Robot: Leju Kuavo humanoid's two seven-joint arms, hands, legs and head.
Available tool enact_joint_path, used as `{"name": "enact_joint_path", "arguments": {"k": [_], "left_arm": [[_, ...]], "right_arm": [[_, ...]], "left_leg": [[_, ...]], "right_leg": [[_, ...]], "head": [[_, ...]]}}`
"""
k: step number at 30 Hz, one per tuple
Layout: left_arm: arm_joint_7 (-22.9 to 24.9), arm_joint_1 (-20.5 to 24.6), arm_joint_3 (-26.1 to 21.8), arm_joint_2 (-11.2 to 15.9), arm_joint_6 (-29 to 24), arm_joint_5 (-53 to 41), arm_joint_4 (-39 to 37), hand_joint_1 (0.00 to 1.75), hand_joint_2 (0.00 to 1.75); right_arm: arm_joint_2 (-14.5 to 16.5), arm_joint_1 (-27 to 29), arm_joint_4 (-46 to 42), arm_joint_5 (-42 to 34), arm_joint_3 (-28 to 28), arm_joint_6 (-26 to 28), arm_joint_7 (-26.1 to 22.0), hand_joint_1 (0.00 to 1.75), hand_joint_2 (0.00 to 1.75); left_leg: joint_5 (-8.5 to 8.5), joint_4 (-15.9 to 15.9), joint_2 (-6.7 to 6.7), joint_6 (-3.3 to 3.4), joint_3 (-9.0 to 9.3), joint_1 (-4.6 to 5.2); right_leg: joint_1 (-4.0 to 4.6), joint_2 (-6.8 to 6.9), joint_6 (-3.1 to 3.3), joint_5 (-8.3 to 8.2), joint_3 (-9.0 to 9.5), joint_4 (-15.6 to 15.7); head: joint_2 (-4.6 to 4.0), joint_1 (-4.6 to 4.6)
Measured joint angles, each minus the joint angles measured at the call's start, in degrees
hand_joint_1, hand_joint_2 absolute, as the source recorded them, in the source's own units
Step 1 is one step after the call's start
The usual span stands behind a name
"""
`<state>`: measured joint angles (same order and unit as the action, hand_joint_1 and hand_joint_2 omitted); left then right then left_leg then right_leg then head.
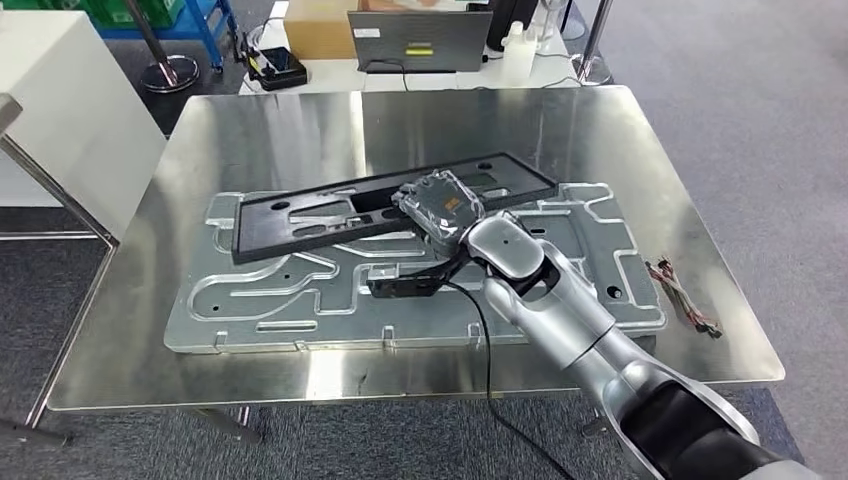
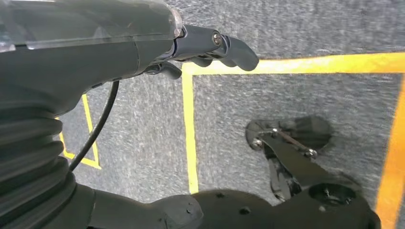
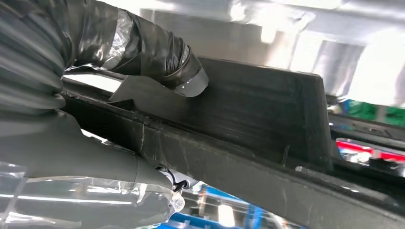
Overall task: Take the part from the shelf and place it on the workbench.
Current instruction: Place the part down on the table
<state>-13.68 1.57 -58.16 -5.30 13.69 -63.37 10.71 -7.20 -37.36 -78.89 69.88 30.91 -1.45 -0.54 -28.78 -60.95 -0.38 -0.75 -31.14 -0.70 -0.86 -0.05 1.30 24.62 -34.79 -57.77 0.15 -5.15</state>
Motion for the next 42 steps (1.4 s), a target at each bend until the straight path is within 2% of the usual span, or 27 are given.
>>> {"name": "enact_joint_path", "arguments": {"k": [1, 3, 4, 5, 6, 8, 9, 10, 11, 13, 15, 17, 19, 23, 34, 42], "left_arm": [[0.0, 0.1, 0.0, 0.0, 0.0, 0.0, 0.0, 0.0, 1.75], [0.0, 0.1, 0.0, 0.0, 0.0, 0.0, 0.0, 0.0, 1.75], [0.0, 0.1, 0.0, 0.0, -0.1, 0.0, 0.0, 0.0, 1.75], [0.2, 0.0, 0.0, 0.0, -0.2, 0.0, 0.0, 0.0, 1.75], [0.3, 0.0, -0.1, 0.0, -0.3, 0.1, 0.0, 0.0, 1.75], [0.6, -0.1, -0.3, 0.0, -0.4, 0.2, 0.0, 0.0, 1.75], [0.7, -0.1, -0.4, 0.0, -0.5, 0.3, 0.0, 0.0, 1.75], [0.7, -0.1, -0.6, 0.0, -0.5, 0.4, 0.0, 0.0, 1.75], [0.7, -0.1, -0.8, 0.1, -0.5, 0.5, 0.0, 0.0, 1.75], [0.8, -0.2, -1.2, 0.0, -0.4, 0.6, 0.0, 0.0, 1.75], [1.0, -0.2, -1.6, 0.0, -0.1, 0.6, 0.0, 0.0, 1.75], [1.2, -0.1, -1.9, 0.0, 0.2, 0.7, 0.0, 0.0, 1.75], [1.4, 0.1, -2.4, 0.0, 0.5, 0.9, 0.0, 0.0, 1.75], [1.6, 0.2, -2.9, 0.0, 0.7, 1.1, 0.0, 0.0, 0.0], [2.2, 0.3, -3.9, 0.0, 1.2, 1.1, 0.0, 0.0, 0.0], [2.3, 0.4, -4.3, -0.1, 1.3, 0.6, 0.0, 0.0, 0.0]], "right_arm": [[0.0, 0.1, 0.0, 0.0, -0.1, 0.2, 0.0, 1.75, 1.75], [0.0, 0.5, 0.2, -0.1, -0.2, 0.7, 0.1, 1.75, 1.75], [0.0, 1.0, 0.4, -0.2, -0.3, 0.8, 0.1, 1.75, 1.75], [0.0, 1.7, 0.6, -0.2, -0.5, 1.0, 0.2, 1.75, 1.75], [0.0, 2.5, 1.0, -0.1, -0.9, 1.3, 0.3, 1.75, 1.75], [0.0, 3.8, 1.9, 0.1, -1.9, 2.1, 0.4, 1.75, 1.75], [0.0, 4.3, 2.5, 0.3, -2.5, 2.6, 0.4, 1.75, 1.75], [0.0, 4.6, 3.1, 0.3, -3.0, 3.0, 0.3, 1.75, 1.75], [0.0, 5.0, 3.7, 0.4, -3.4, 3.3, 0.3, 1.75, 1.75], [0.0, 5.8, 4.5, 0.4, -4.4, 3.5, 0.1, 1.75, 1.75], [0.0, 6.5, 5.2, 0.6, -5.5, 3.5, -0.1, 0.87, 0.87], [0.2, 6.9, 5.8, 0.8, -6.5, 3.6, -0.2, 0.0, 0.0], [0.5, 7.0, 6.1, 0.9, -7.4, 3.6, -0.3, 0.0, 0.0], [0.8, 7.2, 6.7, 1.0, -8.5, 3.6, -0.6, 0.0, 0.0], [2.2, 7.3, 6.8, 1.4, -9.0, 3.5, -1.2, 0.0, 0.0], [4.7, 7.3, 3.7, 1.1, -7.3, 2.2, -1.1, 0.0, 0.0]], "left_leg": [[-1.01, -2.7, 0.04, -0.05, -1.48, -0.08], [-3.79, -9.9, 0.06, -0.27, -5.91, -0.1], [-4.6, -12.4, 0.06, -0.37, -7.85, -0.1], [-4.47, -13.2, 0.06, -0.33, -9.1, -0.08], [-2.82, -11.8, 0.06, -0.14, -9.21, -0.05], [2.73, -4.5, 0.05, 0.49, -7.16, 0.11], [4.46, -1.1, 0.06, 0.73, -6.14, 0.3], [5.39, 1.1, 0.05, 0.96, -5.43, 0.49], [5.54, 2.0, 0.03, 1.11, -5.16, 0.66], [5.97, 2.6, -0.04, 1.08, -4.95, 0.66], [6.28, 2.9, -0.1, 0.99, -4.91, 0.66], [6.1, 2.9, -0.12, 1.22, -4.94, 0.83], [5.94, 2.9, -0.12, 1.45, -4.92, 0.88], [5.83, 2.9, -0.1, 1.68, -4.9, 0.98], [5.89, 2.7, -0.08, 1.88, -4.89, 1.11], [5.69, 2.6, -0.07, 2.51, -4.8, 1.23]], "right_leg": [[0.0, 0.01, 0.28, 0.19, 0.42, 0.1], [0.19, 0.0, 0.65, 0.73, 1.06, 0.1], [0.32, -0.01, 0.69, 1.02, 1.42, 0.1], [0.45, -0.03, 0.71, 1.37, 1.85, 0.1], [0.56, -0.05, 0.68, 1.77, 2.36, 0.1], [0.69, -0.03, 0.5, 2.59, 3.42, 0.1], [0.74, -0.02, 0.37, 2.91, 3.73, 0.0], [0.76, -0.05, 0.13, 3.16, 3.77, 0.0], [0.77, -0.09, -0.14, 3.33, 3.71, 0.0], [0.9, -0.14, -0.38, 3.41, 3.56, -0.1], [0.9, -0.1, -0.3, 3.36, 3.66, 0.1], [0.78, -0.06, -0.39, 3.42, 3.79, 0.4], [0.74, -0.06, -0.49, 3.49, 3.93, 0.6], [0.67, -0.06, -0.68, 3.5, 3.99, 0.8], [0.55, -0.06, -1.24, 3.31, 4.03, 0.8], [0.35, -0.07, -1.92, 3.39, 4.24, 1.0]], "head": [[0.0, 0.02], [0.0, 0.03], [0.0, 0.03], [0.0, 0.03], [0.0, 0.04], [0.0, 0.03], [0.0, 0.03], [0.0, 0.03], [0.0, 0.03], [0.0, 0.03], [0.0, 0.02], [0.0, 0.02], [0.0, 0.02], [0.0, 0.02], [0.0, 0.02], [0.0, 0.02]]}}
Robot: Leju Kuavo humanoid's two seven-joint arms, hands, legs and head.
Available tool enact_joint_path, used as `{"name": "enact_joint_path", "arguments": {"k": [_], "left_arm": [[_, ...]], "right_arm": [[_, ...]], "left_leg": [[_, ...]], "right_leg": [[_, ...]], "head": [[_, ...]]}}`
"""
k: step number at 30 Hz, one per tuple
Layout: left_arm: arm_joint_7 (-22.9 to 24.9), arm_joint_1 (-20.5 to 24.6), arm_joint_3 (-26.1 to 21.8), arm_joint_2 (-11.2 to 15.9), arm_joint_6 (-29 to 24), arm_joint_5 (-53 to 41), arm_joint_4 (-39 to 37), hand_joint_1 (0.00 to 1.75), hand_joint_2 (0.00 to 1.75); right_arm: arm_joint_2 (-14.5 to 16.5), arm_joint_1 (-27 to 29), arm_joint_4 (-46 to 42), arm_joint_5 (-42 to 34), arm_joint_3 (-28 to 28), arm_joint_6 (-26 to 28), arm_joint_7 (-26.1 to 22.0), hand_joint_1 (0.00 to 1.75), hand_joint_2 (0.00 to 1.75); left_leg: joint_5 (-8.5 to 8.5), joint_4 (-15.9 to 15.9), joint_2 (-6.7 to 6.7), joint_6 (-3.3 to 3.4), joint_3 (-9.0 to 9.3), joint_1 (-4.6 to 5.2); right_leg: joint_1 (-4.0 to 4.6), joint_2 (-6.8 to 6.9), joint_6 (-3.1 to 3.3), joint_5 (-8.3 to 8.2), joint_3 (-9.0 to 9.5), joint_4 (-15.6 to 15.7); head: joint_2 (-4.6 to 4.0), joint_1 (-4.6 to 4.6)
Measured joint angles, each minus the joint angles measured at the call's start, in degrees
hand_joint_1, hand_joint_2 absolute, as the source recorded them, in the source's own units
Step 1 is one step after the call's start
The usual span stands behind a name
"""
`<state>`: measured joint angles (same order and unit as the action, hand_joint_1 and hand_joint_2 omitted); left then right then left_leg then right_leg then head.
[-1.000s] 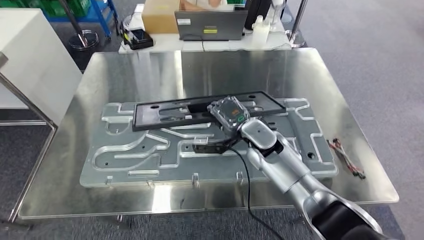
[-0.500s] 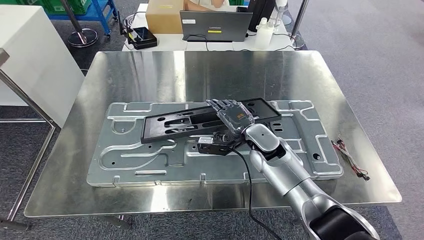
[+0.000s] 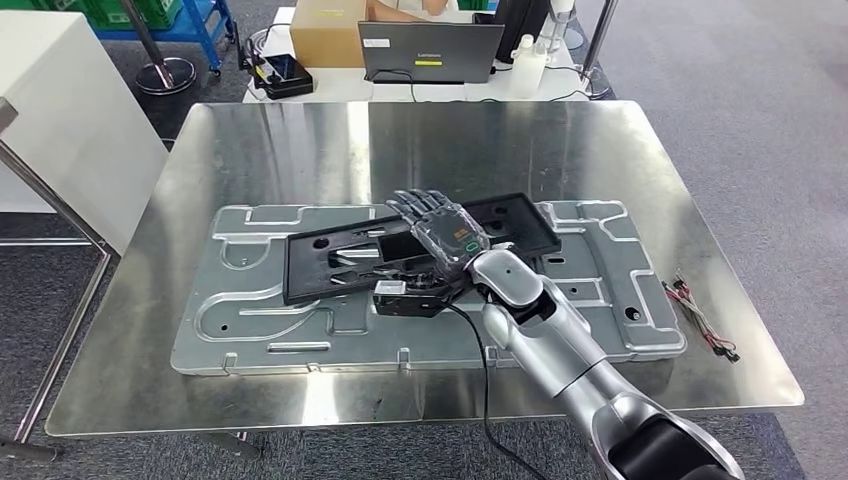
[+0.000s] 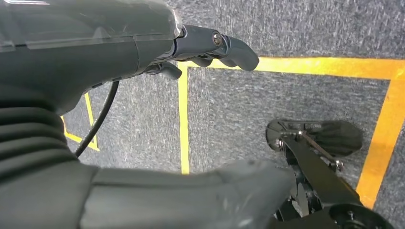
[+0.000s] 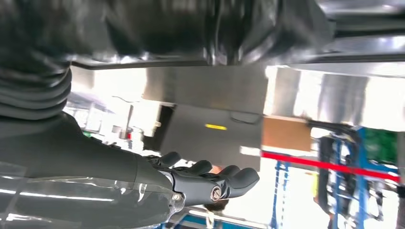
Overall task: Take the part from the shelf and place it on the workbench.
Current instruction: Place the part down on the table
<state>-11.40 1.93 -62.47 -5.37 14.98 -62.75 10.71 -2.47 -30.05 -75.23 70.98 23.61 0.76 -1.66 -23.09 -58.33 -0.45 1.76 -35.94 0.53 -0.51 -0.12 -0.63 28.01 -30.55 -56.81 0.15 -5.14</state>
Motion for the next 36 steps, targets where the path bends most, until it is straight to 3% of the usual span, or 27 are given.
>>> {"name": "enact_joint_path", "arguments": {"k": [2, 3, 6, 7, 8, 9, 11, 13, 16, 17, 19, 21, 22, 23, 24, 26, 28, 29, 31, 32, 33, 36], "left_arm": [[0.0, 0.0, 0.0, -0.1, 0.1, -0.1, 0.0, 0.0, 0.0], [0.0, 0.1, -0.1, -0.2, 0.1, -0.1, 0.0, 0.0, 0.0], [0.0, 0.1, -0.1, -0.3, 0.1, -0.2, 0.0, 0.0, 0.0], [0.0, 0.1, -0.1, -0.3, 0.1, -0.2, 0.0, 0.0, 0.0], [0.0, 0.1, -0.1, -0.3, 0.1, -0.2, 0.0, 0.0, 0.0], [0.0, 0.1, -0.1, -0.3, 0.1, -0.3, 0.0, 0.0, 0.0], [0.0, 0.1, -0.1, -0.4, 0.1, -0.4, 0.0, 0.0, 0.0], [0.0, 0.2, -0.1, -0.4, 0.1, -0.5, 0.0, 0.0, 0.0], [0.0, 0.1, -0.2, -0.4, 0.2, -0.5, 0.0, 0.0, 0.0], [0.0, 0.1, -0.2, -0.4, 0.3, -0.5, 0.0, 0.0, 0.0], [0.1, 0.0, -0.2, -0.5, 0.3, -0.6, 0.0, 0.0, 0.0], [0.1, 0.0, -0.2, -0.5, 0.4, -0.7, 0.0, 0.0, 0.0], [0.1, 0.0, -0.2, -0.5, 0.4, -0.7, 0.0, 0.0, 0.0], [0.1, 0.0, -0.2, -0.5, 0.4, -0.7, 0.0, 0.0, 0.0], [0.1, 0.0, -0.2, -0.4, 0.4, -0.7, 0.0, 0.0, 0.0], [0.1, 0.1, -0.2, -0.4, 0.5, -0.7, 0.0, 0.0, 0.0], [0.0, 0.3, -0.2, -0.4, 0.7, -0.7, 0.0, 0.0, 0.0], [0.0, 0.4, -0.2, -0.4, 0.7, -0.7, 0.0, 0.0, 0.0], [-0.1, 0.3, -0.2, -0.4, 0.9, -0.7, 0.0, 0.0, 0.0], [-0.1, 0.3, -0.3, -0.4, 0.9, -0.7, 0.0, 0.0, 0.0], [-0.1, 0.3, -0.3, -0.4, 0.9, -0.7, 0.0, 0.0, 0.0], [0.0, 0.3, -0.6, -0.5, 1.0, -0.8, 0.0, 0.0, 0.0]], "right_arm": [[0.4, -0.1, -1.0, -0.3, 0.3, -0.2, 0.2, 0.0, 0.0], [0.6, -0.1, -1.5, -0.4, 0.4, -0.2, 0.2, 0.0, 0.0], [0.7, 0.0, -2.2, -0.9, 0.7, -0.3, 0.3, 0.0, 0.0], [0.7, 0.1, -2.3, -0.9, 0.8, -0.3, 0.3, 0.0, 0.0], [0.7, 0.2, -2.4, -1.0, 0.9, -0.4, 0.3, 0.0, 0.0], [0.7, 0.2, -2.5, -1.0, 1.0, -0.4, 0.3, 0.0, 0.0], [0.8, 0.1, -3.1, -1.1, 1.1, -0.4, 0.3, 0.0, 0.0], [0.9, 0.1, -3.7, -1.1, 1.3, -0.3, 0.3, 0.0, 0.0], [1.3, 0.3, -4.5, -0.9, 1.7, 0.1, 0.7, 0.0, 0.0], [1.5, 0.5, -4.7, -0.8, 1.9, 0.3, 0.9, 0.0, 0.0], [1.8, 0.7, -4.9, -0.6, 2.2, 0.6, 1.2, 0.0, 0.0], [2.0, 1.1, -5.0, -0.4, 2.4, 0.8, 1.3, 0.0, 0.0], [2.0, 1.4, -5.0, -0.3, 2.5, 0.8, 1.4, 0.0, 0.0], [2.1, 1.6, -5.0, -0.3, 2.6, 0.9, 1.5, 0.0, 0.0], [2.1, 1.8, -5.0, -0.2, 2.7, 1.0, 1.5, 0.0, 0.0], [2.1, 1.9, -5.1, -0.1, 2.9, 1.1, 1.5, 0.0, 0.0], [2.1, 1.9, -5.3, 0.0, 2.9, 1.2, 1.5, 0.0, 0.0], [2.1, 1.9, -5.4, 0.0, 3.0, 1.3, 1.5, 0.0, 0.0], [2.2, 2.0, -5.4, 0.0, 3.0, 1.3, 1.5, 0.0, 0.0], [2.2, 2.0, -5.4, 0.0, 3.0, 1.4, 1.5, 0.0, 0.0], [2.2, 2.1, -5.4, 0.0, 3.0, 1.4, 1.5, 0.0, 0.0], [2.1, 2.2, -5.4, 0.0, 3.0, 1.4, 1.5, 0.0, 0.0]], "left_leg": [[0.5, 0.7, 0.14, 0.4, 0.38, -0.37], [0.72, 1.0, 0.21, 0.57, 0.52, -0.59], [0.91, 1.2, 0.28, 0.71, 0.46, -0.71], [0.95, 1.2, 0.28, 0.66, 0.37, -0.73], [0.99, 1.1, 0.27, 0.58, 0.25, -0.78], [1.05, 0.9, 0.26, 0.48, 0.11, -0.85], [1.15, 0.4, 0.21, 0.01, -0.34, -0.97], [1.43, 0.0, 0.11, -0.76, -0.77, -0.99], [2.24, 0.2, 0.03, -2.17, -1.24, -1.04], [1.78, -0.2, 0.04, -2.58, -1.61, -1.13], [-1.99, -3.8, 0.1, -3.04, -3.1, -1.32], [-7.4, -11.2, 0.15, -3.22, -5.26, -1.39], [-8.86, -14.3, 0.15, -3.25, -5.78, -1.41], [-9.09, -15.8, 0.15, -3.23, -5.46, -1.41], [-8.28, -15.2, 0.15, -3.11, -4.1, -1.4], [-6.29, -8.6, 0.13, -2.55, 1.28, -1.3], [-5.96, -2.0, 0.1, -1.95, 5.89, -0.95], [-6.21, -0.4, 0.08, -1.71, 6.74, -0.76], [-5.51, 0.2, 0.13, -1.16, 6.48, -0.68], [-4.93, 0.5, 0.27, -0.79, 6.17, -0.8], [-4.2, 0.7, 0.43, -0.32, 5.71, -0.94], [-2.15, 1.0, 0.73, 0.47, 3.47, -1.0]], "right_leg": [[0.05, 0.0, -0.33, 0.98, -0.12, -0.9], [0.07, 0.0, -0.5, 2.44, -0.8, -2.8], [-0.32, 0.03, -1.03, 8.05, -5.22, -13.2], [-0.52, 0.03, -1.22, 8.56, -6.2, -15.5], [-0.73, 0.04, -1.4, 7.94, -6.28, -15.8], [-0.94, 0.05, -1.53, 6.42, -5.39, -14.1], [-1.2, 0.06, -1.63, 2.86, -1.47, -6.6], [-0.97, -0.09, -1.13, 1.05, 0.76, -1.7], [-0.65, -0.19, 0.23, 0.36, 0.02, -1.2], [-0.68, -0.13, 0.71, -0.09, -0.33, -1.1], [-0.79, 0.03, 1.6, -1.11, -1.22, -0.9], [-0.54, 0.17, 2.03, -2.01, -2.4, -0.9], [-0.39, 0.23, 2.1, -2.48, -3.06, -1.0], [-0.26, 0.27, 2.11, -2.93, -3.75, -1.1], [-0.16, 0.29, 2.07, -3.34, -4.45, -1.3], [-0.07, 0.26, 1.84, -4.06, -5.7, -1.7], [0.0, 0.26, 1.29, -4.73, -6.41, -2.1], [-0.02, 0.28, 0.92, -5.07, -6.5, -2.1], [-0.04, 0.29, 0.14, -5.78, -6.53, -1.9], [-0.08, 0.22, -0.19, -5.45, -6.8, -2.1], [-0.1, 0.17, -0.48, -4.08, -7.34, -3.0], [-0.31, 0.11, -1.11, 3.97, -9.95, -11.6]], "head": [[0.0, 0.0], [0.0, 0.0], [0.0, 0.0], [0.0, 0.0], [0.0, 0.0], [0.0, 0.0], [0.0, 0.0], [0.0, 0.0], [0.0, 0.01], [0.0, 0.01], [0.0, 0.01], [0.0, 0.01], [0.0, 0.02], [0.0, 0.01], [0.0, 0.01], [0.0, 0.01], [0.0, 0.01], [0.0, 0.0], [0.0, 0.01], [0.0, 0.0], [0.0, 0.0], [0.0, -0.01]]}}
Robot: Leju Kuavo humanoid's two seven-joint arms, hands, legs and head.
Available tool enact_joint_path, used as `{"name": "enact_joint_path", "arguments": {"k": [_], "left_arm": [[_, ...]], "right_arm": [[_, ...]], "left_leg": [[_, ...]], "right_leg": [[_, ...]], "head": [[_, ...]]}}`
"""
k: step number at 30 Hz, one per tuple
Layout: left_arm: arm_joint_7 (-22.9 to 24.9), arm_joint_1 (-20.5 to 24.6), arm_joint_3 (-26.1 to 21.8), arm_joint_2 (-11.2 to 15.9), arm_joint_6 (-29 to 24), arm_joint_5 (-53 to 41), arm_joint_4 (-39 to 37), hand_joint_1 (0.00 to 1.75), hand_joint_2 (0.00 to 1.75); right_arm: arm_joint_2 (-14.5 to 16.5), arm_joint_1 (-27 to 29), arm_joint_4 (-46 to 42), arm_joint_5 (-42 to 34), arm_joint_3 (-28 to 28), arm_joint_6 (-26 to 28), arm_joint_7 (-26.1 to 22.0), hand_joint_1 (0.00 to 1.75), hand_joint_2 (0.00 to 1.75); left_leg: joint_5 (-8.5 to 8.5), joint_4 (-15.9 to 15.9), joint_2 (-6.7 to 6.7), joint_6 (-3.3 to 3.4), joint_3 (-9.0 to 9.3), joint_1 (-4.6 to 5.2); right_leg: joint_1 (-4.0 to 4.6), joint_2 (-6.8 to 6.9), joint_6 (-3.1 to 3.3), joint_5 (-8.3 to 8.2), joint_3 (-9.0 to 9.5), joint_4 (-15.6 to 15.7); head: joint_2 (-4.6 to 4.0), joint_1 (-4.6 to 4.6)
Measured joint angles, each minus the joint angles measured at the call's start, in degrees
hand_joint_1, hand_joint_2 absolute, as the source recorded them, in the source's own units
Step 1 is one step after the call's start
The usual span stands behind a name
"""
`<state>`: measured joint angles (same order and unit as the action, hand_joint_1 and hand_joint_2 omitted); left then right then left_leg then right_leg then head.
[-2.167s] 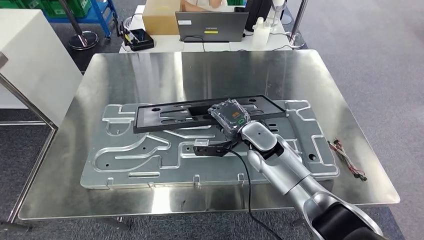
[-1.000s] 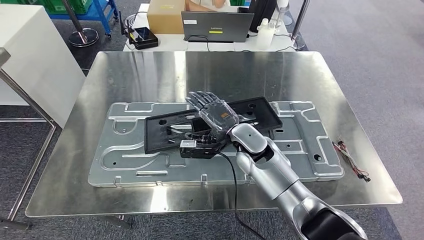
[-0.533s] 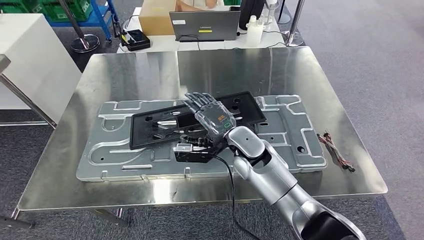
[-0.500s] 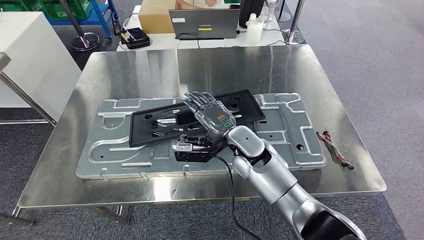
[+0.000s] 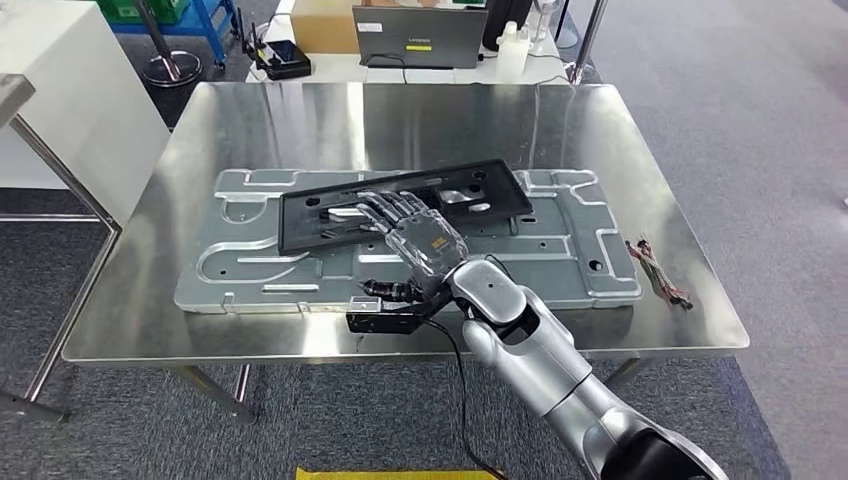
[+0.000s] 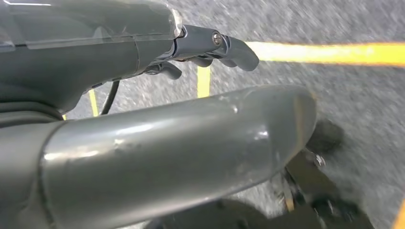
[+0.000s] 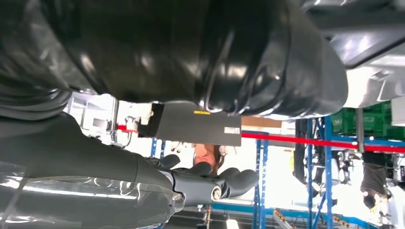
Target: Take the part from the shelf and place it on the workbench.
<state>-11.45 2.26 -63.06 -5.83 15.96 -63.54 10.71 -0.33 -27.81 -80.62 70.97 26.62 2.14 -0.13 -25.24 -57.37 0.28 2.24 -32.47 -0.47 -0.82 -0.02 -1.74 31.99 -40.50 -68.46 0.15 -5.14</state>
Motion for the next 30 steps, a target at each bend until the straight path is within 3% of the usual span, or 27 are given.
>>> {"name": "enact_joint_path", "arguments": {"k": [1, 2, 3, 5, 7, 9, 11, 12, 13, 15, 16, 17, 18, 19, 20, 21, 23, 24, 26, 27, 28, 30], "left_arm": [[0.0, 0.0, -0.1, 0.0, 0.0, 0.0, 0.0, 0.0, 0.0], [0.0, 0.0, -0.2, 0.0, 0.0, 0.0, 0.0, 0.0, 0.0], [0.0, 0.0, -0.3, 0.0, 0.0, 0.0, 0.0, 0.0, 0.0], [0.0, 0.0, -0.4, 0.0, 0.0, 0.1, 0.0, 0.0, 0.0], [0.1, 0.0, -0.5, -0.1, 0.0, 0.1, 0.0, 0.0, 0.0], [0.1, 0.0, -0.6, -0.2, 0.1, 0.1, 0.0, 0.0, 0.0], [0.1, -0.1, -0.6, -0.2, 0.1, 0.1, 0.0, 0.0, 0.0], [0.1, -0.1, -0.6, -0.1, 0.1, 0.1, 0.0, 0.0, 0.0], [0.1, -0.2, -0.7, -0.1, 0.1, 0.1, 0.0, 0.0, 0.0], [0.1, -0.2, -0.7, -0.1, 0.1, 0.1, 0.0, 0.0, 0.0], [0.1, -0.2, -0.8, -0.1, 0.2, 0.1, 0.0, 0.0, 0.0], [0.1, -0.2, -0.8, -0.1, 0.2, 0.1, 0.0, 0.0, 0.0], [0.0, -0.2, -0.8, -0.1, 0.2, 0.1, 0.0, 0.0, 0.0], [0.0, -0.2, -0.8, -0.1, 0.2, 0.1, 0.0, 0.0, 0.0], [0.0, -0.2, -0.8, 0.0, 0.2, 0.1, 0.0, 0.0, 0.0], [0.0, -0.1, -0.8, 0.0, 0.2, 0.1, 0.0, 0.0, 0.0], [0.0, 0.1, -0.8, 0.0, 0.2, 0.1, 0.0, 0.0, 0.0], [0.0, 0.1, -0.8, 0.0, 0.2, 0.1, 0.0, 0.0, 0.0], [0.0, 0.1, -0.8, 0.0, 0.2, 0.1, 0.0, 0.0, 0.0], [0.0, 0.1, -0.9, 0.0, 0.2, 0.1, 0.0, 0.0, 0.0], [0.0, 0.1, -0.9, 0.0, 0.2, 0.1, 0.0, 0.0, 0.0], [0.0, 0.0, -0.9, 0.0, 0.2, 0.1, 0.0, 0.0, 0.0]], "right_arm": [[0.0, 0.1, 0.0, 0.0, 0.0, 0.0, 0.0, 0.0, 0.0], [0.0, 0.2, 0.0, 0.0, 0.0, 0.0, 0.0, 0.0, 0.0], [0.0, 0.3, 0.0, 0.0, 0.0, 0.0, 0.0, 0.0, 0.0], [0.0, 0.3, 0.0, 0.0, 0.0, 0.0, 0.0, 0.0, 0.0], [0.0, 0.2, -0.1, 0.0, 0.0, 0.0, 0.0, 0.0, 0.0], [0.0, 0.1, -0.3, 0.1, 0.0, 0.1, 0.0, 0.0, 0.0], [0.0, 0.1, -0.3, 0.1, 0.0, 0.1, 0.0, 0.0, 0.0], [-0.1, 0.1, -0.3, 0.1, 0.0, 0.1, 0.0, 0.0, 0.0], [-0.1, 0.1, -0.3, 0.1, 0.0, 0.1, 0.0, 0.0, 0.0], [-0.1, 0.2, -0.3, 0.1, 0.0, 0.1, 0.0, 0.0, 0.0], [-0.1, 0.2, -0.3, 0.1, 0.0, 0.1, 0.0, 0.0, 0.0], [-0.1, 0.3, -0.3, 0.1, 0.0, 0.1, 0.0, 0.0, 0.0], [-0.1, 0.4, -0.3, 0.1, 0.0, 0.1, 0.0, 0.0, 0.0], [-0.1, 0.4, -0.3, 0.1, 0.0, 0.1, 0.0, 0.0, 0.0], [-0.1, 0.4, -0.3, 0.1, 0.0, 0.1, 0.0, 0.0, 0.0], [-0.1, 0.4, -0.4, 0.1, 0.0, 0.1, 0.0, 0.0, 0.0], [-0.2, 0.3, -0.5, 0.1, 0.0, 0.1, 0.0, 0.0, 0.0], [-0.2, 0.3, -0.6, 0.1, 0.0, 0.1, 0.0, 0.0, 0.0], [-0.3, 0.4, -0.6, 0.1, 0.0, 0.1, 0.0, 0.0, 0.0], [-0.4, 0.4, -0.6, 0.0, 0.0, 0.1, 0.0, 0.0, 0.0], [-0.6, 0.5, -0.6, 0.0, 0.0, 0.1, 0.0, 0.0, 0.0], [-0.9, 0.5, -0.5, -0.1, 0.0, 0.1, 0.0, 0.0, 0.0]], "left_leg": [[0.58, -0.1, 0.03, 0.0, -0.87, 0.06], [1.14, -0.2, 0.05, -0.02, -1.73, 0.1], [1.68, -0.4, 0.07, -0.08, -2.63, 0.14], [2.57, -0.8, 0.07, -0.3, -4.11, 0.21], [3.4, -1.2, 0.02, -0.77, -5.03, 0.37], [4.35, -1.1, -0.01, -1.41, -5.27, 0.38], [5.01, -0.9, -0.06, -2.1, -5.42, 0.28], [4.15, -1.4, -0.11, -2.39, -5.85, 0.24], [2.17, -3.0, -0.17, -2.67, -6.5, 0.2], [-3.77, -9.2, -0.19, -3.11, -8.29, -0.04], [-5.93, -12.9, -0.19, -3.33, -9.01, -0.14], [-6.7, -15.8, -0.18, -3.51, -9.24, -0.23], [-6.13, -17.2, -0.18, -3.64, -8.73, -0.29], [-4.66, -16.7, -0.18, -3.69, -7.23, -0.35], [-3.2, -14.3, -0.18, -3.67, -4.73, -0.41], [-2.87, -10.4, -0.2, -3.59, -1.6, -0.43], [-4.1, -3.4, -0.41, -3.04, 3.26, -0.23], [-4.82, -1.6, -0.51, -2.65, 4.17, -0.03], [-4.17, -1.0, -0.46, -1.57, 3.72, 0.09], [-3.54, -0.8, -0.31, -0.98, 3.28, 0.08], [-2.78, -0.7, -0.14, -0.4, 2.69, 0.01], [-1.17, -0.6, 0.07, 0.33, 0.95, 0.07]], "right_leg": [[-0.03, 0.01, -0.15, 1.67, -0.62, -3.4], [-0.03, 0.01, -0.24, 1.96, -0.64, -5.7], [-0.03, 0.01, -0.26, 1.18, 0.13, -6.4], [0.05, 0.01, 0.06, -1.94, 4.63, -1.5], [0.37, 0.02, 0.8, -2.23, 10.43, 6.8], [0.75, 0.0, 1.48, -1.39, 12.88, 11.2], [0.67, 0.09, 2.11, -2.36, 12.39, 11.7], [0.52, 0.2, 2.53, -3.03, 11.94, 12.0], [0.32, 0.3, 2.91, -3.83, 11.35, 12.2], [0.19, 0.37, 3.35, -5.28, 9.75, 12.3], [0.2, 0.39, 3.35, -5.94, 8.82, 12.1], [0.21, 0.41, 3.28, -6.57, 7.83, 11.9], [0.19, 0.44, 3.14, -7.16, 6.78, 11.6], [0.16, 0.46, 2.97, -7.71, 5.71, 11.3], [0.12, 0.47, 2.75, -8.2, 4.73, 10.9], [0.14, 0.46, 2.48, -8.62, 3.89, 10.4], [0.21, 0.47, 1.83, -9.42, 2.92, 9.8], [0.22, 0.49, 1.45, -9.89, 2.75, 9.7], [0.12, 0.49, 0.68, -10.73, 2.6, 9.9], [0.04, 0.42, 0.36, -10.14, 2.29, 9.6], [0.0, 0.35, 0.11, -8.37, 1.73, 8.4], [-0.08, 0.26, -0.23, -2.31, -0.07, 2.7]], "head": [[0.0, -0.01], [0.0, 0.0], [0.0, 0.0], [0.0, 0.01], [0.0, 0.02], [0.0, 0.04], [0.0, 0.03], [0.0, 0.04], [0.0, 0.04], [0.0, 0.05], [0.0, 0.05], [0.0, 0.05], [0.0, 0.05], [0.0, 0.05], [0.0, 0.05], [0.0, 0.06], [0.0, 0.05], [0.0, 0.04], [0.0, 0.04], [0.0, 0.03], [0.0, 0.03], [0.0, 0.03]]}}
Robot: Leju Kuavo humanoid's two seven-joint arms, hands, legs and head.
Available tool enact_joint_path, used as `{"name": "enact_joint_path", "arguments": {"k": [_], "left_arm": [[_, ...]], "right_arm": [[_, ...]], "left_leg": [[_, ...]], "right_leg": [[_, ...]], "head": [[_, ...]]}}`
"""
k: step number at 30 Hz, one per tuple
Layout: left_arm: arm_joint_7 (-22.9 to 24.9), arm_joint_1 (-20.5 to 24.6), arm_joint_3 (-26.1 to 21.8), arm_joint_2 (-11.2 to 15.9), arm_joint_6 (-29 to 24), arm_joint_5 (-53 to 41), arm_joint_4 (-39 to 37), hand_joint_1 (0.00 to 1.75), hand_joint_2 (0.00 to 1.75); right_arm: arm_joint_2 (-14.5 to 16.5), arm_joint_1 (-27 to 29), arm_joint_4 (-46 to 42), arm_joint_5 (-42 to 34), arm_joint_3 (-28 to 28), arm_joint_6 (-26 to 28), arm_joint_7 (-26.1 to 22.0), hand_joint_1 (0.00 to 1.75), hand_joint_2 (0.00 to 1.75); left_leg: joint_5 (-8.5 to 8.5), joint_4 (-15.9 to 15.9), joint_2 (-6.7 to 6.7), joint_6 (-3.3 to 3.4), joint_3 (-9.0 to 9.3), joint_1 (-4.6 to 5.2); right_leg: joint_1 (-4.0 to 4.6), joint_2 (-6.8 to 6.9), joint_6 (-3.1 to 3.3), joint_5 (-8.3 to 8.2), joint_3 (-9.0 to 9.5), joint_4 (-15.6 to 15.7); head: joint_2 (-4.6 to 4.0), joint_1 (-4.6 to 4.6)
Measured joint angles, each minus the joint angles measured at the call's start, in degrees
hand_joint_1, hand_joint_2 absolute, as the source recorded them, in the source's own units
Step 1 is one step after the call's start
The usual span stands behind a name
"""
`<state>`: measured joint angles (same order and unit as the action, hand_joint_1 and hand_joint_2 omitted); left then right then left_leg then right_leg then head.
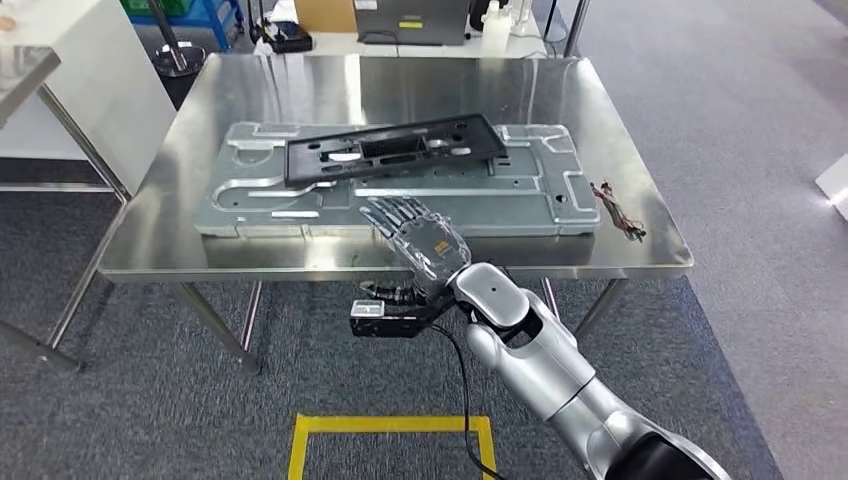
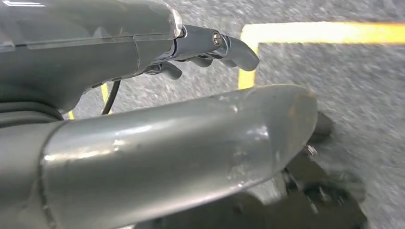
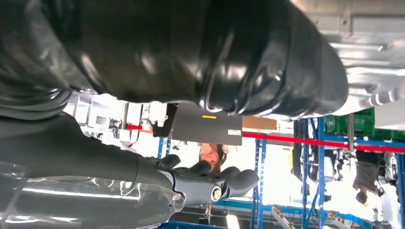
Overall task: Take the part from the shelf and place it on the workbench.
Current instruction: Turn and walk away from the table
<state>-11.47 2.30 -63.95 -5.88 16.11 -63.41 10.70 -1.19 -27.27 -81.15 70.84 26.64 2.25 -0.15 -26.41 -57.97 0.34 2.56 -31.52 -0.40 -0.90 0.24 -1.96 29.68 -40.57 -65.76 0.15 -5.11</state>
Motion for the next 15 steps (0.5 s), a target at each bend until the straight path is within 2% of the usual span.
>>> {"name": "enact_joint_path", "arguments": {"k": [1, 2, 3, 4, 5, 6, 8, 9, 10, 11, 12, 13, 14, 15], "left_arm": [[0.0, 0.0, 0.0, 0.0, 0.0, 0.0, 0.0, 0.0, 0.0], [0.0, 0.0, 0.0, 0.0, 0.0, 0.0, 0.0, 0.0, 0.0], [0.0, -0.1, 0.0, 0.0, 0.0, 0.0, 0.0, 0.0, 0.0], [0.0, -0.1, 0.0, 0.0, 0.0, 0.0, 0.0, 0.0, 0.0], [0.0, -0.1, 0.0, 0.0, 0.0, 0.0, 0.0, 0.0, 0.0], [0.0, 0.0, 0.0, -0.1, 0.0, 0.0, 0.0, 0.0, 0.0], [0.0, 0.0, -0.1, -0.3, 0.0, 0.0, 0.0, 0.0, 0.0], [-0.1, 0.0, -0.1, -0.4, -0.1, 0.0, 0.0, 0.0, 0.0], [-0.1, -0.1, -0.1, -0.4, -0.1, 0.0, 0.0, 0.0, 0.0], [-0.2, -0.1, -0.1, -0.4, -0.1, 0.0, 0.0, 0.0, 0.0], [-0.3, -0.1, -0.1, -0.4, -0.1, 0.0, 0.0, 0.0, 0.0], [-0.4, -0.1, -0.1, -0.3, -0.1, 0.0, 0.0, 0.0, 0.0], [-0.4, -0.2, -0.1, -0.3, -0.1, 0.0, 0.0, 0.0, 0.0], [-0.5, -0.3, -0.1, -0.2, 0.0, -0.1, 0.0, 0.0, 0.0]], "right_arm": [[-0.1, 0.1, 0.0, 0.0, 0.0, 0.0, 0.0, 0.0, 0.0], [-0.3, 0.2, 0.0, -0.1, 0.0, 0.0, 0.0, 0.0, 0.0], [-0.4, 0.4, 0.0, -0.1, 0.0, 0.0, 0.0, 0.0, 0.0], [-0.4, 0.5, 0.0, -0.1, 0.0, 0.0, -0.1, 0.0, 0.0], [-0.5, 0.5, 0.0, -0.2, 0.0, 0.0, -0.1, 0.0, 0.0], [-0.5, 0.5, 0.0, -0.3, 0.0, 0.1, -0.2, 0.0, 0.0], [-0.6, 0.5, -0.3, -0.5, 0.0, 0.2, -0.3, 0.0, 0.0], [-0.7, 0.5, -0.5, -0.7, 0.0, 0.2, -0.4, 0.0, 0.0], [-0.8, 0.5, -0.6, -0.8, 0.0, 0.3, -0.5, 0.0, 0.0], [-1.0, 0.5, -0.7, -0.9, 0.0, 0.4, -0.5, 0.0, 0.0], [-1.1, 0.6, -0.8, -1.0, 0.0, 0.4, -0.5, 0.0, 0.0], [-1.2, 0.8, -0.8, -1.1, 0.0, 0.4, -0.6, 0.0, 0.0], [-1.4, 0.9, -0.9, -1.2, 0.0, 0.4, -0.6, 0.0, 0.0], [-1.5, 1.0, -1.0, -1.2, 0.0, 0.4, -0.7, 0.0, 0.0]], "left_leg": [[0.8, -0.1, 0.02, 0.17, -1.06, 0.1], [1.56, -0.1, 0.03, 0.22, -2.14, 0.23], [2.28, -0.2, 0.03, 0.23, -3.21, 0.37], [2.96, -0.3, 0.03, 0.22, -4.18, 0.52], [3.6, -0.4, 0.02, 0.18, -5.02, 0.67], [4.23, -0.4, 0.02, 0.12, -5.68, 0.78], [5.36, -0.4, 0.01, -0.22, -6.47, 0.98], [5.95, -0.3, 0.05, -0.47, -6.62, 0.92], [6.56, -0.1, 0.09, -0.78, -6.71, 0.87], [7.18, 0.1, 0.13, -1.11, -6.8, 0.85], [6.96, 0.0, 0.06, -1.43, -7.06, 0.81], [5.54, -0.9, -0.01, -1.75, -7.54, 0.79], [3.03, -2.9, -0.09, -2.06, -8.22, 0.71], [-0.25, -5.8, -0.14, -2.37, -8.99, 0.46]], "right_leg": [[0.0, 0.0, -0.11, 2.6, -0.86, -3.8], [0.01, 0.0, -0.15, 3.87, -1.27, -7.1], [0.04, 0.0, -0.08, 3.66, -0.95, -9.0], [0.11, -0.01, 0.11, 2.34, 0.28, -9.0], [0.29, -0.02, 0.48, 0.7, 2.54, -7.0], [0.58, -0.03, 1.09, -0.2, 5.81, -3.3], [1.22, 0.06, 2.28, 0.54, 12.21, 5.5], [1.49, 0.08, 2.68, 1.29, 14.06, 8.4], [1.64, 0.11, 2.86, 1.51, 14.68, 9.9], [1.52, 0.13, 2.98, 1.02, 14.54, 10.5], [1.4, 0.23, 3.23, 0.24, 14.14, 10.8], [1.16, 0.34, 3.52, -0.63, 13.58, 11.0], [0.92, 0.45, 3.72, -1.52, 12.82, 11.2], [0.87, 0.51, 3.87, -2.28, 11.88, 11.1]], "head": [[0.0, 0.01], [0.0, 0.02], [0.0, 0.01], [0.0, 0.02], [0.0, 0.01], [0.0, 0.02], [0.0, 0.02], [0.0, 0.01], [0.0, 0.01], [0.0, 0.02], [0.0, 0.02], [0.0, 0.02], [0.0, 0.03], [0.0, 0.03]]}}
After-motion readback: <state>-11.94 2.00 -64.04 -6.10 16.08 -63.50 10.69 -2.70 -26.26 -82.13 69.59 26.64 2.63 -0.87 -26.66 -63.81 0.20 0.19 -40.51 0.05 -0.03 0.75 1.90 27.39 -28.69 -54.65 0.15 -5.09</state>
